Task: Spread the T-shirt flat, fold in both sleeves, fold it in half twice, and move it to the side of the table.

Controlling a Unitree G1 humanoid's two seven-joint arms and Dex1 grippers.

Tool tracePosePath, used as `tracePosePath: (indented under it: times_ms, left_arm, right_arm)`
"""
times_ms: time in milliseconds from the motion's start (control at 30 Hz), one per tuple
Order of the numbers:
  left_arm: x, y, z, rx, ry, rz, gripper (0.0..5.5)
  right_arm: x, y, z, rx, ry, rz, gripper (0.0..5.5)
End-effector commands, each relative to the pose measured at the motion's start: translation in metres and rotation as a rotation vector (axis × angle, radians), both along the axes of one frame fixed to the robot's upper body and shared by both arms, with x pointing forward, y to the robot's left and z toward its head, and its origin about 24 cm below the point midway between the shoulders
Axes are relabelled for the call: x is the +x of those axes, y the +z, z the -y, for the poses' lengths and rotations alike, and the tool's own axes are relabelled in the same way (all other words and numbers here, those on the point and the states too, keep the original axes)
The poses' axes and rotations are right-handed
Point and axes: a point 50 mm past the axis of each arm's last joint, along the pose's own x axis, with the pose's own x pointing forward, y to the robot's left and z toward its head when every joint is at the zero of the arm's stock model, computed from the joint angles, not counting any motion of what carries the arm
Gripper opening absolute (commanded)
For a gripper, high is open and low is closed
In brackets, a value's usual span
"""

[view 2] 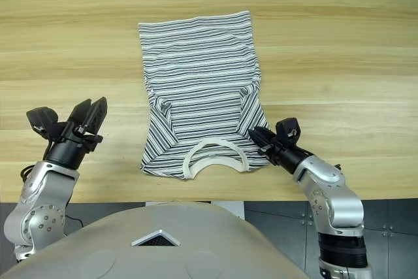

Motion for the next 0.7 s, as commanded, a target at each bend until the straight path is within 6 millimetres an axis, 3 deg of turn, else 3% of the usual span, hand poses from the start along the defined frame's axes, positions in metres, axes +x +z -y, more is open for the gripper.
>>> tracePosePath:
  times_ms: [33, 133, 233, 300, 333, 400, 467, 600, 700]
  left_arm:
    - [0.010, 0.008, -0.001, 0.055, -0.039, 0.043, 2.52]
    - [0.022, 0.022, -0.004, 0.133, -0.127, 0.103, 2.52]
    - [0.029, 0.033, -0.006, 0.182, -0.210, 0.133, 2.52]
    - [0.035, 0.041, -0.008, 0.248, -0.257, 0.162, 2.52]
    - [0.038, 0.044, -0.008, 0.313, -0.299, 0.183, 2.52]
    - [0.041, 0.048, -0.008, 0.449, -0.397, 0.218, 2.52]
    - [0.041, 0.046, -0.004, 0.569, -0.499, 0.240, 2.52]
    - [0.038, 0.030, -0.002, 0.683, -0.612, 0.242, 2.52]
    - [0.034, 0.022, -0.012, 0.801, -0.652, 0.245, 2.52]
  right_arm:
    - [0.008, 0.021, 0.001, 0.185, -0.065, 0.023, 1.04]
    - [0.024, 0.077, 0.002, 0.425, -0.008, 0.215, 1.04]
    - [0.024, 0.113, 0.009, 0.554, 0.089, 0.279, 1.04]
    - [0.030, 0.125, 0.018, 0.516, 0.100, 0.306, 1.04]
    - [0.037, 0.129, 0.024, 0.412, 0.099, 0.350, 1.04]
    - [0.051, 0.124, 0.037, 0.134, 0.148, 0.448, 1.04]
    - [0.056, 0.104, 0.048, -0.142, 0.323, 0.499, 1.04]
    - [0.061, 0.072, 0.081, -0.479, 0.641, 0.460, 1.04]
    - [0.070, 0.072, 0.081, -0.722, 0.956, 0.585, 1.64]
